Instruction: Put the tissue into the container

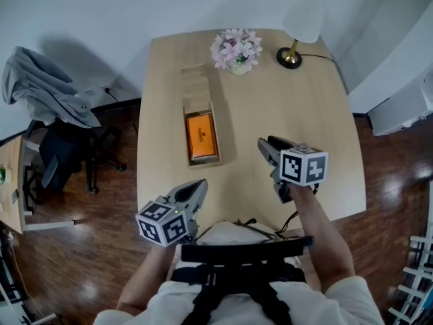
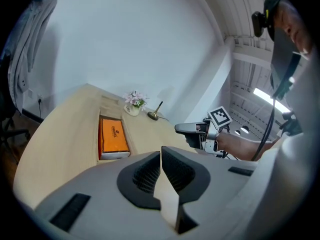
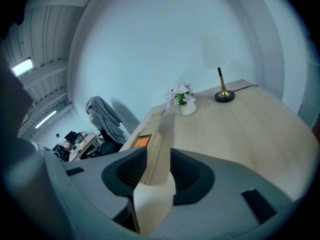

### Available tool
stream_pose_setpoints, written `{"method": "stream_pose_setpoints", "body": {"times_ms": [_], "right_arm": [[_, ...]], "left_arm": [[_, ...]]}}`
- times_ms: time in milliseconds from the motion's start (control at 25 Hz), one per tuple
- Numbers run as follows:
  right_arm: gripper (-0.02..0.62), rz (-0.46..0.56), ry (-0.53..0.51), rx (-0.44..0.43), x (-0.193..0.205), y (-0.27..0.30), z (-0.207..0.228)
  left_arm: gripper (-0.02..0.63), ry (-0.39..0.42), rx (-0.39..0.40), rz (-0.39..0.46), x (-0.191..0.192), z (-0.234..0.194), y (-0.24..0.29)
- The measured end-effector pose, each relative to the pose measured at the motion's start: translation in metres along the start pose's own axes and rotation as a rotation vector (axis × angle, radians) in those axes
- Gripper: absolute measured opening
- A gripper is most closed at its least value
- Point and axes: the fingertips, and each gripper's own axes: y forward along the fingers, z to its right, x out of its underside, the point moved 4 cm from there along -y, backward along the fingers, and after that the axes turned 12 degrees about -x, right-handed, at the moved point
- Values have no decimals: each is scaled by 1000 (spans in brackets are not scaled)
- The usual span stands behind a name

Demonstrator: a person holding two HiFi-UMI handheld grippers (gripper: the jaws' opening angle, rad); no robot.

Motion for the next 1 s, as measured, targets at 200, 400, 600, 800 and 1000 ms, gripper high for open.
{"method": "stream_pose_setpoints", "body": {"times_ms": [200,400,600,800,1000], "right_arm": [[103,15,-6,20,5,-26,7],[74,46,11,40,13,-49,16],[58,47,32,65,27,-67,26],[48,53,20,65,31,-79,22],[35,57,-35,39,29,-91,2]], "left_arm": [[2,5,16,-24,3,13,3],[2,19,19,-41,5,24,5],[0,39,31,-43,3,31,3],[0,67,56,-45,2,42,5],[0,118,82,-66,2,57,7]]}}
